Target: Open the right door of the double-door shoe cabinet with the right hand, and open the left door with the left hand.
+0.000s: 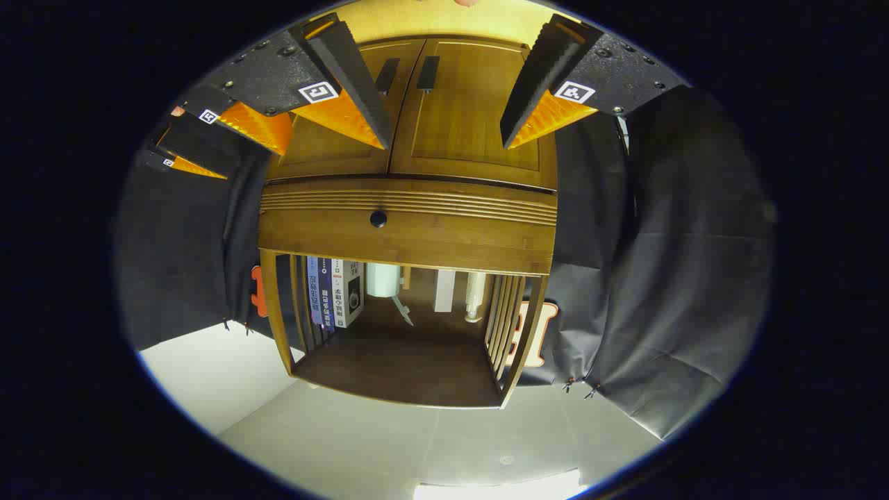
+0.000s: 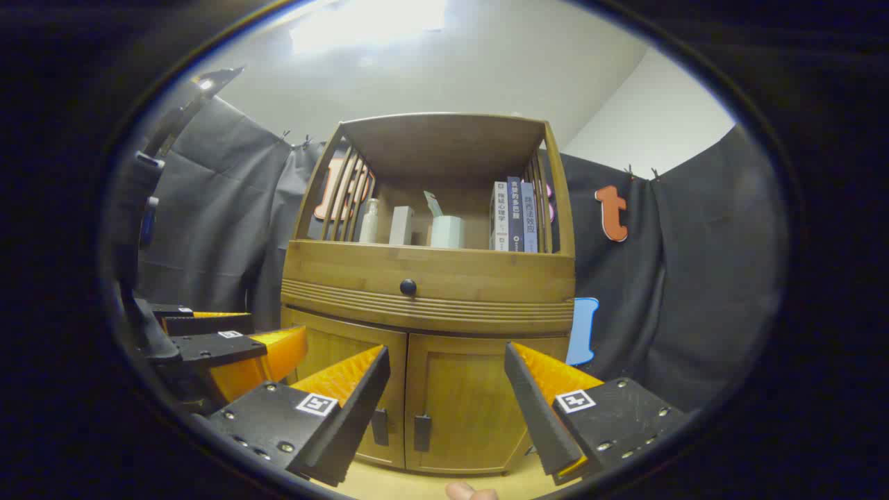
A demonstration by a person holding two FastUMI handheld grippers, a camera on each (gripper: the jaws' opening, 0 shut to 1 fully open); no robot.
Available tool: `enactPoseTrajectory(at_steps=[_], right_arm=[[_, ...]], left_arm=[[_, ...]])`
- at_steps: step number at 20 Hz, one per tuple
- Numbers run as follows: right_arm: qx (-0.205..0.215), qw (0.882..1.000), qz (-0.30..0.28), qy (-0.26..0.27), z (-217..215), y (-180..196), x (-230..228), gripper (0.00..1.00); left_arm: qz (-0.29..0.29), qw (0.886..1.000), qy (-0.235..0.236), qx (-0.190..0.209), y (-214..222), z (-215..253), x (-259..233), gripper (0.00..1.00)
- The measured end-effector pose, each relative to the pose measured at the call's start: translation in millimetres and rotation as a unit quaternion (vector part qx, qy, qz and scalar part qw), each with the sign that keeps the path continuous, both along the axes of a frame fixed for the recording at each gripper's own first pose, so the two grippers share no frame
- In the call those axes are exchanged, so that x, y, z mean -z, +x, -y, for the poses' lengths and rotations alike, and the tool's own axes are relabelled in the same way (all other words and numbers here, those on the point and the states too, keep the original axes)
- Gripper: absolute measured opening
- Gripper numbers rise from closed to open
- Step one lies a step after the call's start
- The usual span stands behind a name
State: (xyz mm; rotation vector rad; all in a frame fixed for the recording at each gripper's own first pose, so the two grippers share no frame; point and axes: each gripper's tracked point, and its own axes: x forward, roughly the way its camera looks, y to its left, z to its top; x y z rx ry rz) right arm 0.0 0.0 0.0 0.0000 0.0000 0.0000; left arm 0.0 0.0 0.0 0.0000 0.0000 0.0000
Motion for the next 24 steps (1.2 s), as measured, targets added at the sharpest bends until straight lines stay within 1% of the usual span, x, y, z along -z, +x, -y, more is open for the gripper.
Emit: enactPoseTrajectory(at_steps=[2,3,4,5,6,7,8,9,10,11,14,17,18,20,21,23,24], right_arm=[[-0.003,1.0,-0.006,0.002,-1,1,3,0.96],[-0.004,1.0,-0.008,0.004,-1,2,5,0.99],[-0.004,1.0,-0.01,0.004,0,2,5,0.99],[-0.003,1.0,-0.01,0.004,0,1,6,0.98],[-0.003,1.0,-0.01,0.003,0,1,6,0.99],[-0.002,1.0,-0.01,0.003,1,1,6,0.98],[-0.001,1.0,-0.01,0.002,1,1,6,0.99],[0.0,1.0,-0.01,0.003,2,1,6,0.99],[0.0,1.0,-0.011,0.004,2,1,7,0.98],[0.001,1.0,-0.012,0.005,2,1,8,0.99],[0.0,1.0,-0.022,0.01,1,3,15,0.97],[0.001,0.999,-0.037,0.014,1,7,30,0.99],[0.0,0.999,-0.043,0.017,0,7,36,0.99],[-0.002,0.998,-0.055,0.02,0,12,48,0.97],[-0.003,0.998,-0.061,0.02,-1,15,57,0.99],[-0.015,0.997,-0.074,0.022,-6,24,74,0.98],[-0.016,0.996,-0.082,0.024,-7,29,83,0.99]], left_arm=[[-0.002,1.0,0.001,-0.001,0,-1,1,0.97],[-0.003,1.0,0.002,0.0,0,0,2,0.94],[-0.005,1.0,0.002,0.0,0,1,3,0.97],[-0.006,1.0,0.004,-0.001,0,1,3,0.94],[-0.007,1.0,0.005,-0.002,0,1,3,0.97],[-0.006,1.0,0.005,-0.002,1,1,2,0.94],[-0.006,1.0,0.004,-0.001,1,2,3,0.94],[-0.006,1.0,0.003,0.0,1,3,2,0.97],[-0.006,1.0,0.002,0.001,1,3,3,0.97],[-0.006,1.0,0.002,0.002,1,4,3,0.94],[-0.009,1.0,-0.001,0.001,0,5,5,0.94],[-0.011,1.0,-0.002,-0.007,-1,-1,5,0.94],[-0.012,1.0,-0.001,-0.011,-2,-3,6,0.97],[-0.013,1.0,0.0,-0.019,-4,-9,5,0.97],[-0.013,1.0,0.001,-0.025,-5,-13,5,0.94],[-0.013,0.999,0.005,-0.039,-9,-23,5,0.94],[-0.013,0.999,0.007,-0.047,-10,-29,5,0.97]])
